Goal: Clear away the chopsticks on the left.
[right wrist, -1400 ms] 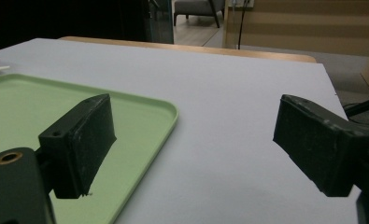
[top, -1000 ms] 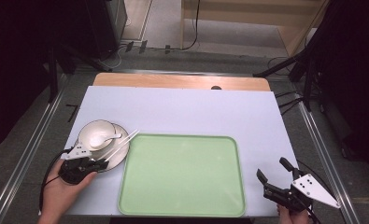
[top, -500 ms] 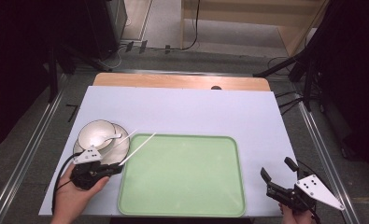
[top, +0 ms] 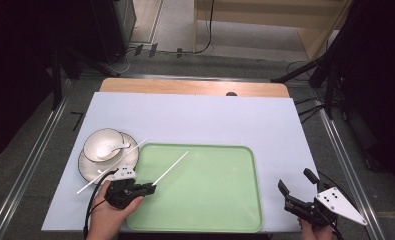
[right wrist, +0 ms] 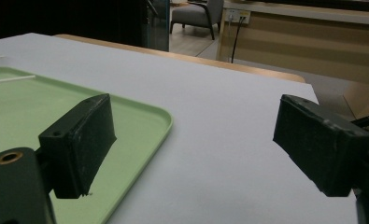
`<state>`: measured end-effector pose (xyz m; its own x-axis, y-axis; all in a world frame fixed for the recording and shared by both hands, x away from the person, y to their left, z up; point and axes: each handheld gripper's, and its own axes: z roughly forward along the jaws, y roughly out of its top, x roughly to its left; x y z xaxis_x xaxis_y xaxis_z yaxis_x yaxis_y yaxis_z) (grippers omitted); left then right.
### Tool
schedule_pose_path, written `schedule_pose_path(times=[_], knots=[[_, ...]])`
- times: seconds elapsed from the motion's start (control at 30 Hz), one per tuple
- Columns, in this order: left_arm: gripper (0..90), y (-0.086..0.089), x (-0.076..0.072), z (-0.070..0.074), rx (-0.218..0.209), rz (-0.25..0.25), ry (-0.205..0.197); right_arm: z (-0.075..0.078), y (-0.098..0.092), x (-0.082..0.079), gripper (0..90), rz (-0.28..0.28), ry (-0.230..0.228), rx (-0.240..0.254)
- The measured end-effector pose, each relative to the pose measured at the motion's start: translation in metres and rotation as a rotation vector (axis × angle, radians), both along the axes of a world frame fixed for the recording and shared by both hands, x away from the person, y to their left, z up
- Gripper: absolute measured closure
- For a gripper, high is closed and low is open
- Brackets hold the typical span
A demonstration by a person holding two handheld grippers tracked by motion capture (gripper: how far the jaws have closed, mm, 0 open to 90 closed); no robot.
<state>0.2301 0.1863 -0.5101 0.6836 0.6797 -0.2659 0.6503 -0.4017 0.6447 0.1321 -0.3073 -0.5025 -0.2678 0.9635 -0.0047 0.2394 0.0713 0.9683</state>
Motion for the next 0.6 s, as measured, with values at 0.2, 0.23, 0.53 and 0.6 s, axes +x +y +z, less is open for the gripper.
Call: schedule_pose_path(times=[0.2, 0.23, 0.53, 0.6], knots=[[84.9, -0.0065, 0.0004, -0.0070, 0.052, 0.013, -0.005, -0.0001, 0.0003, -0.0003, 12.8, 0.001, 0.000, -0.001], [84.7, -0.0065, 0.0001, -0.0071, 0.055, 0.013, -0.011, -0.0001, 0.0001, -0.0004, 12.7, 0.002, -0.001, -0.001], [80.3, -0.0039, 0.0002, -0.0085, 0.027, 0.001, -0.007, -0.0006, -0.0004, -0.0007, 12.7, 0.001, 0.002, -0.003], [79.2, -0.0035, 0.0006, -0.0082, 0.026, -0.001, -0.005, -0.0011, -0.0005, -0.0005, 12.7, 0.000, 0.004, 0.000]])
